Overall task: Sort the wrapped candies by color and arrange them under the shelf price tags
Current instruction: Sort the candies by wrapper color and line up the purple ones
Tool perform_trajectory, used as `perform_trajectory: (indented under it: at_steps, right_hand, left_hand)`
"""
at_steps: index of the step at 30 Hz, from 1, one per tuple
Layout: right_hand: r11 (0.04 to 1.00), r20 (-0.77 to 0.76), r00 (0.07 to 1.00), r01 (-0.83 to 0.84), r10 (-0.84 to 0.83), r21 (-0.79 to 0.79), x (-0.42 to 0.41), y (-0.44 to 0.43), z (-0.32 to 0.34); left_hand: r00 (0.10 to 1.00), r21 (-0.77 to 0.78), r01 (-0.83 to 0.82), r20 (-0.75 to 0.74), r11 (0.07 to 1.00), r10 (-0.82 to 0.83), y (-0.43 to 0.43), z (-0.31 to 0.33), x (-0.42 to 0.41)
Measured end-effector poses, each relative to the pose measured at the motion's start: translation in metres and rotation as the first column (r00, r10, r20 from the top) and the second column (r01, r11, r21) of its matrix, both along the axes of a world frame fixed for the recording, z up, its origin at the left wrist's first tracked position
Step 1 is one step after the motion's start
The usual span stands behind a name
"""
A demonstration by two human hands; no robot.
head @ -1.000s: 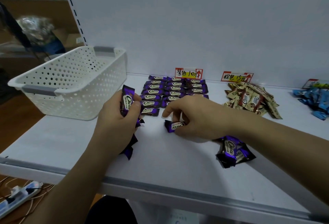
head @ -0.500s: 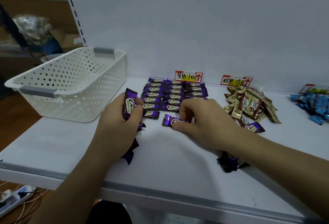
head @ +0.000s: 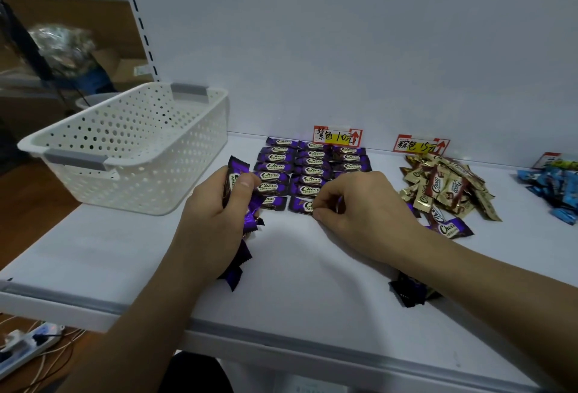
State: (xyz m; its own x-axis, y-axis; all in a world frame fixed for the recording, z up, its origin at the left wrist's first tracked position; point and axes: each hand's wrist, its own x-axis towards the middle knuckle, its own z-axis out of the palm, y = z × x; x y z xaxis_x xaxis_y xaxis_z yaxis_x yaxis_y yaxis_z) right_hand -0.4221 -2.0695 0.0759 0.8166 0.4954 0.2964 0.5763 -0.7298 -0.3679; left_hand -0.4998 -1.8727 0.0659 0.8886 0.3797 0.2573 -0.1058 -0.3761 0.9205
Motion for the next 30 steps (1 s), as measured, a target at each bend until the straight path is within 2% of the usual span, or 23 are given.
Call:
perform_trajectory:
  at_steps: [5, 7, 9, 10, 12, 14, 16, 20, 25, 30]
  right_hand:
    - [1.0, 0.004, 1.0, 0.015, -0.015, 0.0, 0.001, 0.003, -0.001]
    - [1.0, -0.001, 1.0, 0.007, -0.007, -0.001, 0.003, 0.002, -0.002]
    - [1.0, 0.022, 1.0, 0.001, -0.001, 0.007, 0.004, 0.002, -0.003]
    - [0.999, 0.051, 0.999, 0.002, -0.004, 0.049, 0.004, 0.002, -0.003]
    - [0.967, 0.05, 0.998, -0.047, 0.035, 0.25, 0.002, 0.003, 0.003]
    - [0.867, -0.119, 0.969, -0.135, 0.216, 0.48, -0.001, 0.009, 0.014]
    - [0.783, -0.241, 0.889, -0.18, 0.388, 0.596, -0.004, 0.015, 0.021]
    - [0.793, -0.308, 0.855, -0.179, 0.418, 0.582, -0.004, 0.021, 0.024]
    - [0.767, -0.448, 0.807, -0.011, 0.386, 0.641, -0.001, 0.002, 0.029]
    - [0.826, -0.604, 0.744, 0.128, 0.285, 0.548, 0.001, -0.035, 0.024]
  left_hand:
    - [1.0, -0.08, 0.026, -0.008, 0.996, -0.026, 0.0, -0.001, 0.0]
    - [0.997, -0.153, 0.074, -0.018, 0.985, -0.078, 0.0, 0.0, 0.001]
    - [0.989, -0.162, 0.147, -0.004, 0.976, -0.15, 0.001, 0.001, 0.0]
    - [0.982, -0.12, 0.188, 0.015, 0.975, -0.187, 0.002, 0.0, -0.001]
    - [0.957, 0.055, 0.284, 0.042, 0.957, -0.286, 0.004, 0.001, -0.002]
    - [0.929, 0.179, 0.36, 0.021, 0.916, -0.369, 0.005, 0.0, -0.003]
    - [0.919, 0.182, 0.387, 0.002, 0.904, -0.394, 0.005, -0.001, -0.002]
    - [0.932, 0.294, 0.338, 0.03, 0.894, -0.362, 0.006, -0.001, 0.0]
    - [0.958, 0.22, 0.273, 0.029, 0.937, -0.286, 0.0, 0.002, -0.003]
    - [0.977, 0.285, 0.209, -0.022, 0.935, -0.211, -0.002, 0.002, -0.002]
